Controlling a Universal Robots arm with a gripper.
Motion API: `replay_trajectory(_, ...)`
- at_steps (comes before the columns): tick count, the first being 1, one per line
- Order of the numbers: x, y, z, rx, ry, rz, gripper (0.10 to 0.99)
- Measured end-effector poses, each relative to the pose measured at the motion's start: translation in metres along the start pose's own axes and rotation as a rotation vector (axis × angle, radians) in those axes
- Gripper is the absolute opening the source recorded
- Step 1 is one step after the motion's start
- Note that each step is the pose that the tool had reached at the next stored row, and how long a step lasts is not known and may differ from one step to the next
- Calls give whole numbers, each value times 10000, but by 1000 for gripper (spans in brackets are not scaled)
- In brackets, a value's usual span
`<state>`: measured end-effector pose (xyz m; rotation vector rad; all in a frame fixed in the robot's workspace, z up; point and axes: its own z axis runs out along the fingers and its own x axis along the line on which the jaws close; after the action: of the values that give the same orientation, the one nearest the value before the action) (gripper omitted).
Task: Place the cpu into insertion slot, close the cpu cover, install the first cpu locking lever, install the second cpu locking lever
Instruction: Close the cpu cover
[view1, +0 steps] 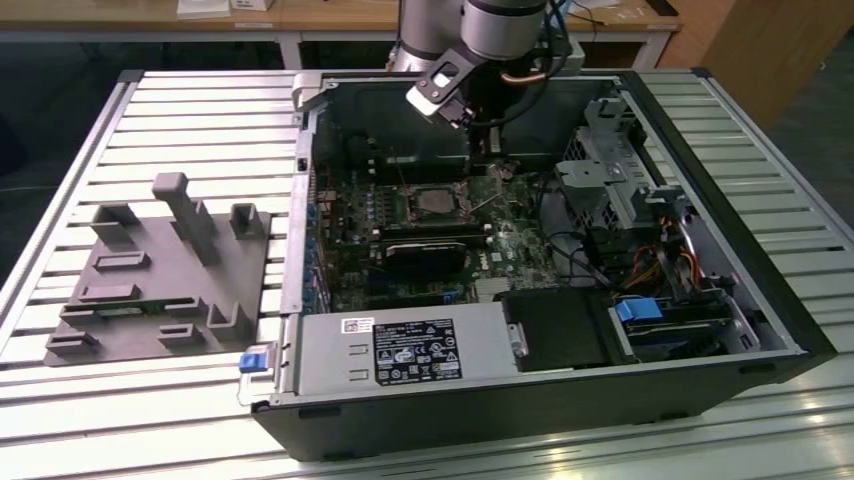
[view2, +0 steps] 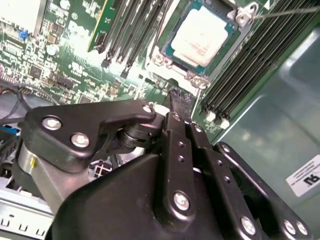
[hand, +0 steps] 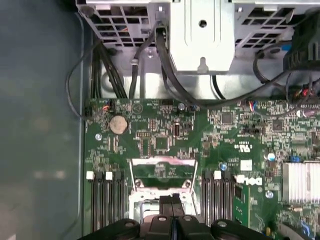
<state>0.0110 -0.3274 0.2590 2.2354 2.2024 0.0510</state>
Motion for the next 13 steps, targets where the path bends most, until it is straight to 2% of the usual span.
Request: replay_trajectory(13,25,193,30,2,-3,0,106)
